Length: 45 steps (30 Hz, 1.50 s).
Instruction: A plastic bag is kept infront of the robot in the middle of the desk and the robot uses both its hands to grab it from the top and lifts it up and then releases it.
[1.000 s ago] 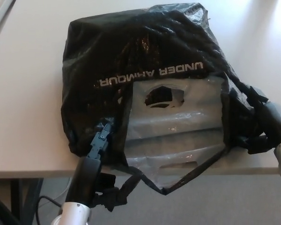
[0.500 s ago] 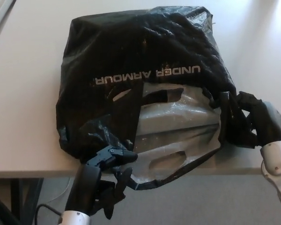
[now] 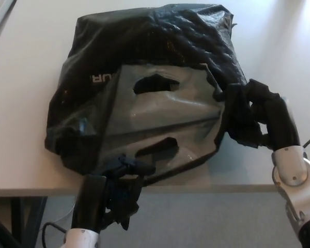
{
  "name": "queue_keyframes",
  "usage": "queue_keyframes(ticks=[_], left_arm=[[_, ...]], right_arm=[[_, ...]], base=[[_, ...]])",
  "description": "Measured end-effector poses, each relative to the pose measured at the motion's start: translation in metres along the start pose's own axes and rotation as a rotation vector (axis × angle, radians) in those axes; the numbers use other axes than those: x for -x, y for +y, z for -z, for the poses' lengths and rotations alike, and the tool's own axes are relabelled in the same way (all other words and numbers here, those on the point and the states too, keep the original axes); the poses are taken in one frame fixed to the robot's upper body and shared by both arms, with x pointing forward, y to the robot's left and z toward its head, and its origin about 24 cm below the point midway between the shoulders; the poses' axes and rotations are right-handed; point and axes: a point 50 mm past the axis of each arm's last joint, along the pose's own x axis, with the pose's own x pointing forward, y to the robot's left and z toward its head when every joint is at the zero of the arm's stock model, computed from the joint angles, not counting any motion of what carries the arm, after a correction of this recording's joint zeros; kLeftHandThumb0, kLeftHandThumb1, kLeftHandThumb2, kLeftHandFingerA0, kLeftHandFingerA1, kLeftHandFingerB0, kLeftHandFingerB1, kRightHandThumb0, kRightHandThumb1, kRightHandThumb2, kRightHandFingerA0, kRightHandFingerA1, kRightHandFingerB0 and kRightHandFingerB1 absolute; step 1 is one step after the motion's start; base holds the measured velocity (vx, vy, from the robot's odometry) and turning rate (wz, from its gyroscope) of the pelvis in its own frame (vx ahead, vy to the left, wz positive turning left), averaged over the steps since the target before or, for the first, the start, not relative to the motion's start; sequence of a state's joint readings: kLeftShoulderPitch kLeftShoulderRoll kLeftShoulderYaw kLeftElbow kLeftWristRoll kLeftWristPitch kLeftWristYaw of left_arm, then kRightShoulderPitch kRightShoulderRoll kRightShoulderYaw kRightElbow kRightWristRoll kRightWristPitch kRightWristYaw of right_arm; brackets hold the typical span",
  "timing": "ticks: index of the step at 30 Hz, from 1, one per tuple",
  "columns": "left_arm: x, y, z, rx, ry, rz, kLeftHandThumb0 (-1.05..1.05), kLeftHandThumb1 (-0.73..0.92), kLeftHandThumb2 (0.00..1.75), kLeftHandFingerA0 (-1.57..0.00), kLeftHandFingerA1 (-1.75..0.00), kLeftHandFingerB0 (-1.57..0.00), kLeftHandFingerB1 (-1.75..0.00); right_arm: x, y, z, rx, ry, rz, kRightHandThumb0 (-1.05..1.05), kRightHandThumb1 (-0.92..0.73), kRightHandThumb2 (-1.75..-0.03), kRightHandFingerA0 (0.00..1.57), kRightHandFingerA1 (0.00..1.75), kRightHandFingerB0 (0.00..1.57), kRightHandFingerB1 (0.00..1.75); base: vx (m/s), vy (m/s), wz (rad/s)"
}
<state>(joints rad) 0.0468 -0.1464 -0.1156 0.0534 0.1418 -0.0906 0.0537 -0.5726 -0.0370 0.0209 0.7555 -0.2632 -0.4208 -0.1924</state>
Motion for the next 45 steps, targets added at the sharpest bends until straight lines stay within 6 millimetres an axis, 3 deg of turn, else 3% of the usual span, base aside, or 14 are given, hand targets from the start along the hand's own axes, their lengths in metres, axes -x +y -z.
queue_keyframes(ticks=[1, 7, 8, 11, 13, 14, 15, 16, 17, 18, 20, 24, 31, 45], left_arm=[[-0.002, 0.0, -0.003, 0.01, -0.013, -0.002, -0.39, 0.59, 1.01, -1.18, -1.3, -0.87, -1.06], [-0.008, 0.001, -0.017, 0.039, -0.067, -0.013, -0.38, 0.59, 1.0, -1.18, -1.29, -0.88, -1.06], [-0.009, 0.002, -0.018, 0.045, -0.073, -0.017, -0.41, 0.75, 0.59, -0.89, -1.71, -0.8, -1.25], [-0.01, 0.005, -0.02, 0.061, -0.08, -0.028, -0.4, 0.76, 0.59, -0.91, -1.72, -0.81, -1.28], [-0.01, 0.007, -0.02, 0.066, -0.079, -0.033, -0.37, 0.78, 0.6, -0.92, -1.74, -0.85, -1.15], [-0.01, 0.007, -0.02, 0.067, -0.079, -0.035, -0.3, 0.77, 0.65, -0.91, -1.72, -0.9, -0.87], [-0.01, 0.008, -0.02, 0.069, -0.078, -0.037, -0.3, 0.77, 0.65, -0.91, -1.72, -0.9, -0.87], [-0.01, 0.008, -0.019, 0.071, -0.077, -0.039, -0.27, 0.75, 0.63, -0.95, -1.7, -0.87, -0.59], [-0.01, 0.009, -0.018, 0.069, -0.077, -0.041, -0.35, 0.72, 0.61, -0.91, -1.69, -0.71, -0.41], [-0.009, 0.01, -0.017, 0.063, -0.078, -0.045, -0.35, 0.72, 0.61, -0.91, -1.69, -0.71, -0.41], [-0.008, 0.011, -0.017, 0.03, -0.086, -0.063, -0.32, 0.66, 0.62, -0.93, -1.75, -0.21, -0.29], [-0.006, 0.012, -0.017, -0.041, -0.107, -0.094, -0.32, 0.62, 0.64, -0.91, -1.75, -0.01, -0.15], [-0.002, 0.016, -0.013, -0.121, -0.156, -0.148, -0.25, 0.67, 0.64, -0.82, -1.75, 0.0, -0.05], [0.002, 0.03, -0.007, -0.289, -0.277, -0.206, -0.18, 0.64, 0.61, -0.67, -1.75, 0.0, -0.12]], right_arm=[[-0.001, 0.003, -0.008, -0.029, -0.029, 0.0, -0.33, -0.62, -0.57, 0.94, 1.75, 0.68, 1.75], [-0.006, 0.008, -0.051, -0.163, -0.158, 0.007, -0.31, -0.63, -0.57, 0.93, 1.75, 0.66, 1.75], [-0.005, 0.007, -0.055, -0.184, -0.168, 0.008, -0.33, -0.63, -0.57, 0.93, 1.75, 0.67, 1.75], [-0.001, 0.005, -0.058, -0.245, -0.155, 0.005, -0.32, -0.64, -0.58, 0.91, 1.75, 0.66, 1.75], [0.001, 0.003, -0.055, -0.276, -0.126, 0.005, -0.31, -0.65, -0.58, 0.89, 1.75, 0.65, 1.75], [0.002, 0.003, -0.053, -0.289, -0.11, 0.005, -0.29, -0.65, -0.57, 0.86, 1.75, 0.65, 1.75], [0.003, 0.002, -0.052, -0.299, -0.096, 0.005, -0.29, -0.65, -0.57, 0.86, 1.75, 0.65, 1.75], [0.003, 0.001, -0.049, -0.314, -0.076, 0.005, -0.29, -0.66, -0.57, 0.86, 1.75, 0.65, 1.75], [0.004, 0.001, -0.048, -0.324, -0.063, 0.006, -0.3, -0.66, -0.57, 0.86, 1.75, 0.64, 1.75], [0.004, 0.0, -0.046, -0.335, -0.046, 0.005, -0.3, -0.66, -0.57, 0.86, 1.75, 0.64, 1.75], [0.004, -0.001, -0.042, -0.353, -0.015, 0.002, -0.31, -0.66, -0.57, 0.86, 1.75, 0.63, 1.75], [0.005, -0.002, -0.038, -0.371, 0.024, 0.004, -0.31, -0.66, -0.57, 0.87, 1.75, 0.63, 1.75], [0.01, 0.0, -0.03, -0.388, 0.067, -0.007, -0.34, -0.65, -0.57, 0.88, 1.75, 0.66, 1.75], [0.013, 0.001, -0.024, -0.399, 0.105, -0.009, -0.32, -0.66, -0.57, 0.89, 1.75, 0.62, 1.75]], base=[[0.0, 0.0, 0.0], [0.0, 0.0, 0.0], [0.0, 0.0, 0.0], [0.0, 0.0, 0.0], [0.0, 0.0, 0.0], [0.0, 0.0, 0.0], [0.0, 0.0, 0.0], [0.0, 0.0, 0.0], [0.0, 0.0, 0.0], [0.0, 0.0, 0.0], [0.0, 0.0, 0.0], [0.0, 0.0, 0.0], [0.0, 0.0, 0.0], [0.0, 0.0, 0.0]])
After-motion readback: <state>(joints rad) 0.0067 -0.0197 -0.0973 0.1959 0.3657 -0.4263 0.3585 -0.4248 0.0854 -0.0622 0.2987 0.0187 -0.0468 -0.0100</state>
